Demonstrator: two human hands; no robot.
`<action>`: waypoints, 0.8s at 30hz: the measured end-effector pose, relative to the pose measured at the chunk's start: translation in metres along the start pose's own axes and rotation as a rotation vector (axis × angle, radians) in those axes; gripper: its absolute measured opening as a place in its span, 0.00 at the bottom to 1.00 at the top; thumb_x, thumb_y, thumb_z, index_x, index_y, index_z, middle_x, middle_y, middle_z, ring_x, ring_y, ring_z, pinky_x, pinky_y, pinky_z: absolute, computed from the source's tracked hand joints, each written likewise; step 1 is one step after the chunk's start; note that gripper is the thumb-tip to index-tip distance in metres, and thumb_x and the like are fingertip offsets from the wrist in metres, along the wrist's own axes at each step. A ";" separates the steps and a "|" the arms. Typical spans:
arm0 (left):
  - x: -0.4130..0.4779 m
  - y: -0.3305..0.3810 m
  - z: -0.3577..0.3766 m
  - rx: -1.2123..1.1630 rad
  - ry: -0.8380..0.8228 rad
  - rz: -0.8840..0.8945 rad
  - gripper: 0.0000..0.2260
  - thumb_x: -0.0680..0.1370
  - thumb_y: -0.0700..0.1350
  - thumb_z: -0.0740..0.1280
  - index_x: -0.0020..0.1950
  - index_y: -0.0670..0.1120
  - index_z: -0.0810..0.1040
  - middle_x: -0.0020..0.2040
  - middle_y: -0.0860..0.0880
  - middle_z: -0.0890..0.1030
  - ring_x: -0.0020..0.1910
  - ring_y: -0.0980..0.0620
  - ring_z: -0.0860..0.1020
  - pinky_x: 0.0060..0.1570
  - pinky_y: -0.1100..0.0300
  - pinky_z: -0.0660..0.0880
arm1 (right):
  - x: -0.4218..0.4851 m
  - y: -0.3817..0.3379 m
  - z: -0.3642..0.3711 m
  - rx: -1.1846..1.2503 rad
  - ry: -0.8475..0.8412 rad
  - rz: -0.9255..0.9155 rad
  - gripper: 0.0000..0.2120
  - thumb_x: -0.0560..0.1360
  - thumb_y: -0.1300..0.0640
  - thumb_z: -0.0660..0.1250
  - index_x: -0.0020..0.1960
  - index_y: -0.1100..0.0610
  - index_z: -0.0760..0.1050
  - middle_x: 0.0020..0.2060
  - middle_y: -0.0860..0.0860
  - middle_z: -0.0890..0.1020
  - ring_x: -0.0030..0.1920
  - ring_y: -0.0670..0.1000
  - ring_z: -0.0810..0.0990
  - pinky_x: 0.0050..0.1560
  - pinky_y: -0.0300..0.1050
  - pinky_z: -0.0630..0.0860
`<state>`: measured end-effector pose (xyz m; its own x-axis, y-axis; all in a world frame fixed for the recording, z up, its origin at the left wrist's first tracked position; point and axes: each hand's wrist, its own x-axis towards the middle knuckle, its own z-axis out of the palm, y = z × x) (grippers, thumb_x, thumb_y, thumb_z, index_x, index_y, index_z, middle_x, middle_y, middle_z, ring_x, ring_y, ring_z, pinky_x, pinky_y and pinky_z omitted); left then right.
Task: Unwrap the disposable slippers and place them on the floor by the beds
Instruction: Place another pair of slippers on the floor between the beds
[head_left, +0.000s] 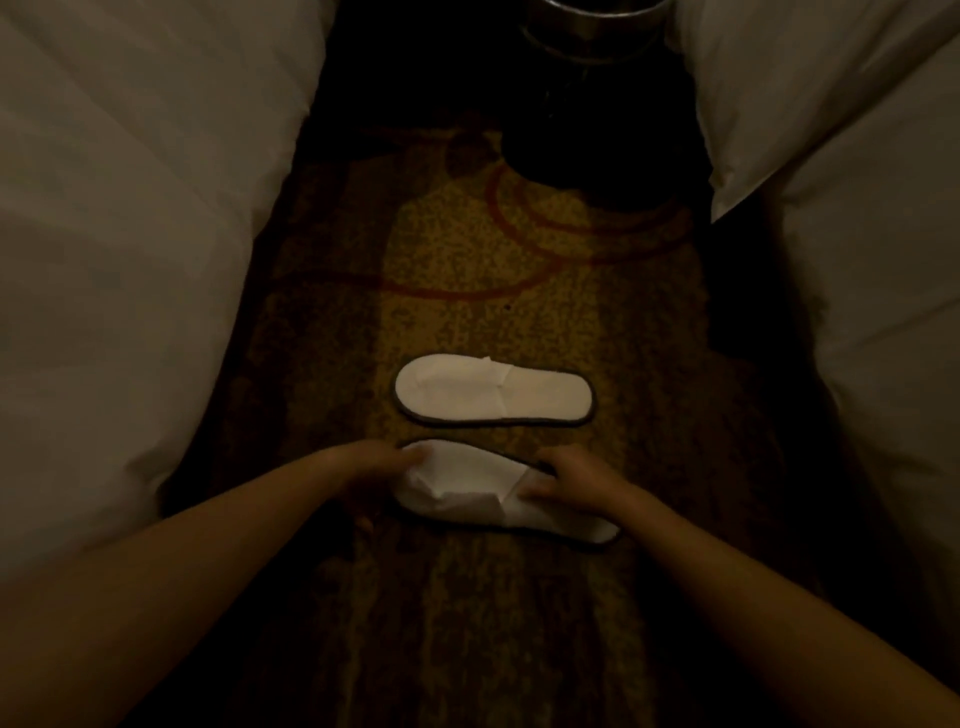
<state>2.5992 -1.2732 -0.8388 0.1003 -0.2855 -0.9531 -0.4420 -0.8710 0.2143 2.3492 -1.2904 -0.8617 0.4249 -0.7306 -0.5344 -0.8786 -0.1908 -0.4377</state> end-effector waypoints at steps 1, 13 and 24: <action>0.005 0.000 0.005 0.082 0.049 0.006 0.32 0.77 0.58 0.61 0.75 0.45 0.56 0.73 0.38 0.62 0.68 0.35 0.68 0.54 0.41 0.73 | 0.002 0.005 0.004 0.002 0.010 0.030 0.21 0.71 0.44 0.68 0.55 0.58 0.75 0.54 0.57 0.80 0.53 0.56 0.78 0.44 0.44 0.70; 0.025 -0.014 0.020 0.446 0.417 0.222 0.32 0.74 0.47 0.69 0.72 0.40 0.58 0.72 0.38 0.64 0.68 0.39 0.68 0.65 0.51 0.69 | -0.029 0.058 0.028 0.236 0.359 0.388 0.10 0.76 0.61 0.60 0.54 0.65 0.71 0.54 0.63 0.74 0.53 0.60 0.74 0.49 0.46 0.71; 0.032 -0.011 0.013 0.600 0.297 0.214 0.25 0.75 0.44 0.67 0.70 0.40 0.65 0.69 0.38 0.69 0.67 0.42 0.71 0.64 0.54 0.71 | -0.029 0.064 0.027 0.291 0.320 0.388 0.05 0.74 0.61 0.62 0.42 0.58 0.66 0.42 0.56 0.72 0.42 0.53 0.72 0.37 0.40 0.65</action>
<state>2.5959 -1.2682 -0.8743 0.1576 -0.5973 -0.7864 -0.8862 -0.4369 0.1542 2.2864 -1.2637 -0.8940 -0.0430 -0.8817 -0.4699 -0.8419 0.2853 -0.4581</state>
